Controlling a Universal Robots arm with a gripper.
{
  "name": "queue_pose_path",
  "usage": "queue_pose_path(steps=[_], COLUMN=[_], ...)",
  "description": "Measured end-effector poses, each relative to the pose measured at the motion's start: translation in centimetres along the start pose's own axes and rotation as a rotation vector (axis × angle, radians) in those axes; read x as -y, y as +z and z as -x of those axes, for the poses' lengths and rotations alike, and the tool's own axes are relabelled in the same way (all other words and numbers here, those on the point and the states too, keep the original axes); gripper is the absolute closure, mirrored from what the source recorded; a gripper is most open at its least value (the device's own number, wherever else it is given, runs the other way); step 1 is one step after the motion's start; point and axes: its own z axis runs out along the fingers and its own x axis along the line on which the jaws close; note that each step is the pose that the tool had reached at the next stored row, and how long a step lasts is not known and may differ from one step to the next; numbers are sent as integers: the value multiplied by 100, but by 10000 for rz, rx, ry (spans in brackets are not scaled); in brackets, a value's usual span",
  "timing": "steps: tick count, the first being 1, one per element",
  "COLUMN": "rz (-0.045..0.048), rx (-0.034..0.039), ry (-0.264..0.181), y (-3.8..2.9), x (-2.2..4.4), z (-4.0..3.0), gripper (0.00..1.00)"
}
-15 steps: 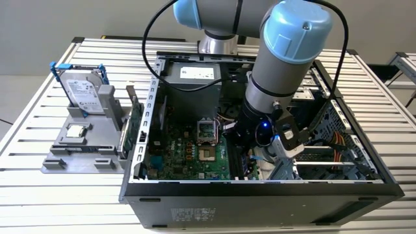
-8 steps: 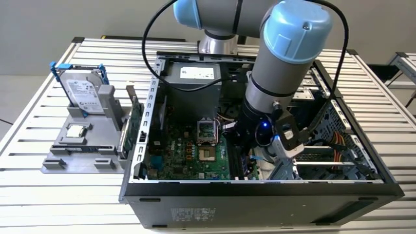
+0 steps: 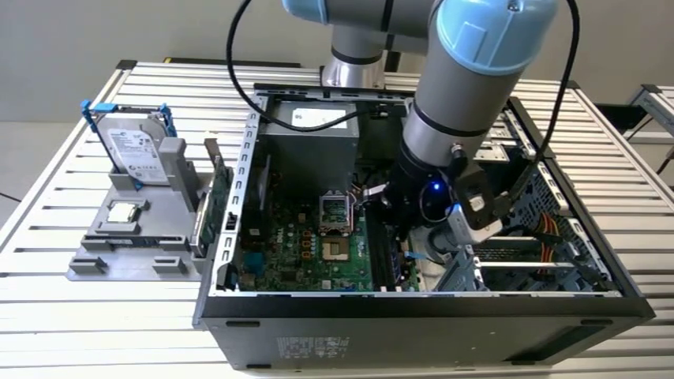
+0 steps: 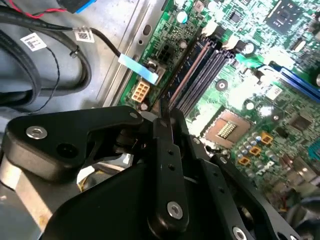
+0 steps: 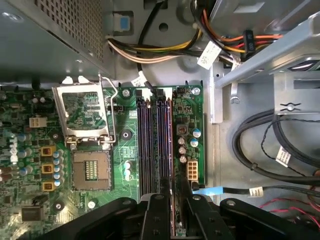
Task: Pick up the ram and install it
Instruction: 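Insert the ram into the slot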
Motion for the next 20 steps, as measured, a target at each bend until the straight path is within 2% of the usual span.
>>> queue_pose_path(steps=[4, 5, 20], rz=[1, 0, 2], rx=[1, 1, 1], ry=[0, 0, 0], y=[-44, -50, -138], x=[-1, -2, -4], z=[-1, -1, -2], gripper=[0, 100, 100])
